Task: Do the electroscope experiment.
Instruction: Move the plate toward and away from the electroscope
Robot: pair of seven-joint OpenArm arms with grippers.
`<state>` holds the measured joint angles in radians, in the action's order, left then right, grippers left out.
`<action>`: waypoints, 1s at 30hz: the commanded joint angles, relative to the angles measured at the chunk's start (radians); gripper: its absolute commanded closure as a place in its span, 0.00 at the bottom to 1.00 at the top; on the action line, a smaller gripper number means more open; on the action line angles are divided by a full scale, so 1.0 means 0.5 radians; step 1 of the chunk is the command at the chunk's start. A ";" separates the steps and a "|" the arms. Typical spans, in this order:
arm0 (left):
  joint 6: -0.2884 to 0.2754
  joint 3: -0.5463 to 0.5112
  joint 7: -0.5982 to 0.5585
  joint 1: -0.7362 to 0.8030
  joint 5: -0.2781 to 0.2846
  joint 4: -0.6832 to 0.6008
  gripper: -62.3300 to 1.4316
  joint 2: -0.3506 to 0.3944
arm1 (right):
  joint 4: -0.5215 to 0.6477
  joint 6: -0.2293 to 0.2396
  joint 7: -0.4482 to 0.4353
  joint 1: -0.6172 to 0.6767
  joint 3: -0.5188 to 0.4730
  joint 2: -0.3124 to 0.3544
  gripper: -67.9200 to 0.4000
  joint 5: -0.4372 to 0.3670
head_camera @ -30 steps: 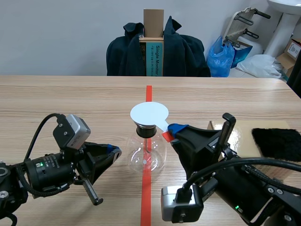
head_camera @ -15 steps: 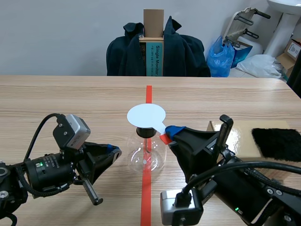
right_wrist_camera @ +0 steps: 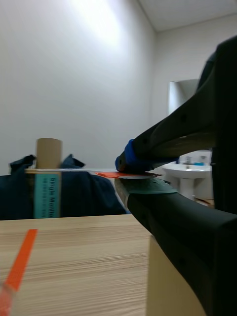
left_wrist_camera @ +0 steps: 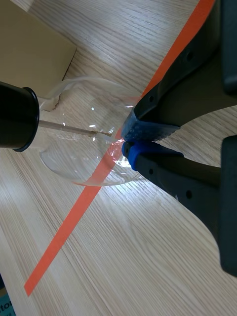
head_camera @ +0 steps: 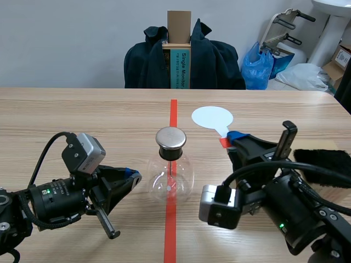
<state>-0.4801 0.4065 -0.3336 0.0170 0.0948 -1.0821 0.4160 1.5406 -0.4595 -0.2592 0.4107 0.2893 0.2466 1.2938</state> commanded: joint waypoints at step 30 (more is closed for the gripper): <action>-0.002 -0.002 -0.028 -0.006 0.024 -0.025 0.95 -0.005 | 0.034 -0.031 -0.684 -0.029 -0.019 0.022 0.98 -0.011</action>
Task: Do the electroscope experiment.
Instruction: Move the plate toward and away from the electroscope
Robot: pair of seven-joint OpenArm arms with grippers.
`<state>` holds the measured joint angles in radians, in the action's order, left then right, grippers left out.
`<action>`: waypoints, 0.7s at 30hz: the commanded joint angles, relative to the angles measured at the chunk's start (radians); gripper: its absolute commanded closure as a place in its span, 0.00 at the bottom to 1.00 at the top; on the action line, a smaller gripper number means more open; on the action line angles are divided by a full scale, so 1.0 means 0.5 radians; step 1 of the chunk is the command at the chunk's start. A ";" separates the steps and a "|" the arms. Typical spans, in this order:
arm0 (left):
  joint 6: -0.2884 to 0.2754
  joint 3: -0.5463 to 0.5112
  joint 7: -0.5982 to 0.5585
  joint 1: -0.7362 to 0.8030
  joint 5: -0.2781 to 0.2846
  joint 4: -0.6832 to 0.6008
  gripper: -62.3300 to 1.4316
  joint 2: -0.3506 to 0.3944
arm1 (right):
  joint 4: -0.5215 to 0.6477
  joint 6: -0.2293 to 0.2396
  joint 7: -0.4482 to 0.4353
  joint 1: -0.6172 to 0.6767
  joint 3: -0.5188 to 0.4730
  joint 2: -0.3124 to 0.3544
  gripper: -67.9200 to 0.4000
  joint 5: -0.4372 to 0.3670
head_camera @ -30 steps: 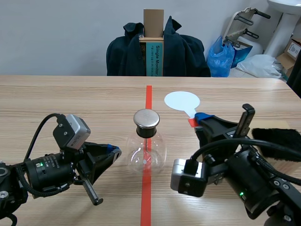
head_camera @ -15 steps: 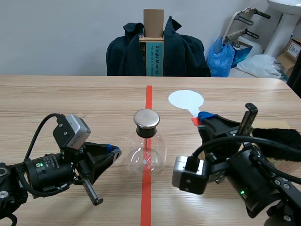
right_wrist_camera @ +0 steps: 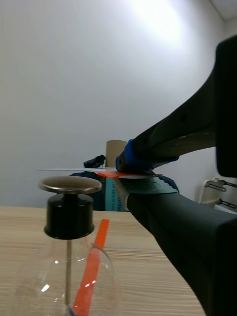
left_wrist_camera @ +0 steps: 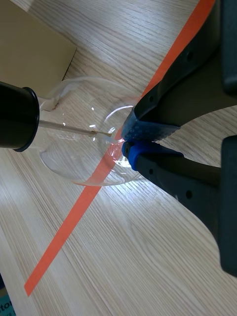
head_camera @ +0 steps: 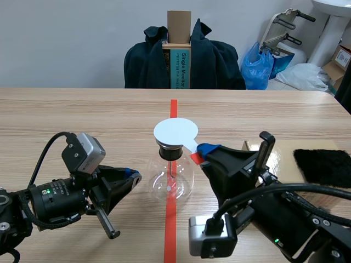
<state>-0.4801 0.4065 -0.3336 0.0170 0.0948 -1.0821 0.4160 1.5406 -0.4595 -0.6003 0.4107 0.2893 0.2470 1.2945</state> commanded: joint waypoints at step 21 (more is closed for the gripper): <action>-0.002 -0.002 -0.029 -0.006 0.025 -0.025 0.95 -0.005 | 0.034 -0.031 0.182 -0.028 -0.019 0.021 0.98 -0.012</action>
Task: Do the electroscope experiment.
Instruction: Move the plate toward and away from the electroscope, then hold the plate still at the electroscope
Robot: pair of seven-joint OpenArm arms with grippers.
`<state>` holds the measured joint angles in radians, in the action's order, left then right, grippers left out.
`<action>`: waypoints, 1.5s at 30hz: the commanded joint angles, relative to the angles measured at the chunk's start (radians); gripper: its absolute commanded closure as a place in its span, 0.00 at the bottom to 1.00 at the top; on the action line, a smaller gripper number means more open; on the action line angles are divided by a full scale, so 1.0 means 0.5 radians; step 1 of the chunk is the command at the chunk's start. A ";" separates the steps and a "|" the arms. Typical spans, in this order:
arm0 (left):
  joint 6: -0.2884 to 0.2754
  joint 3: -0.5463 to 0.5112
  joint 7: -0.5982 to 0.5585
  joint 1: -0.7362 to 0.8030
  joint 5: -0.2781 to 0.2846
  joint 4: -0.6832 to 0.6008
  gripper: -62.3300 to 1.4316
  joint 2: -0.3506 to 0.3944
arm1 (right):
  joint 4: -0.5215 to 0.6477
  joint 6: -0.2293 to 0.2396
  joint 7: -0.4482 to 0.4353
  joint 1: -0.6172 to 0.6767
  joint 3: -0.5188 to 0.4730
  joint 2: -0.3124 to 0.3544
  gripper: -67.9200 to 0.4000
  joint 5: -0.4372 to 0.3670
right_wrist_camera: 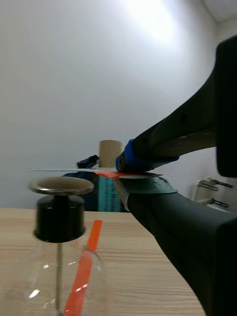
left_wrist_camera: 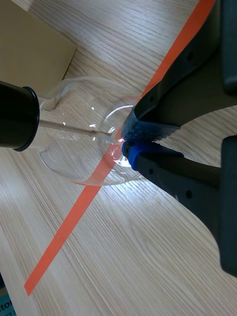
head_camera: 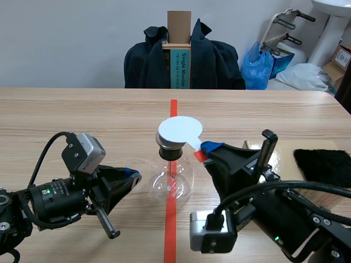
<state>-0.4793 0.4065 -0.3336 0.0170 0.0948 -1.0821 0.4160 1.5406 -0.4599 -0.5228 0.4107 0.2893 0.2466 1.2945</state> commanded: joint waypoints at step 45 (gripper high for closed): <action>-0.003 -0.002 -0.034 -0.006 0.025 -0.025 0.95 -0.005 | 0.034 -0.030 -0.054 -0.029 -0.018 0.022 0.98 0.002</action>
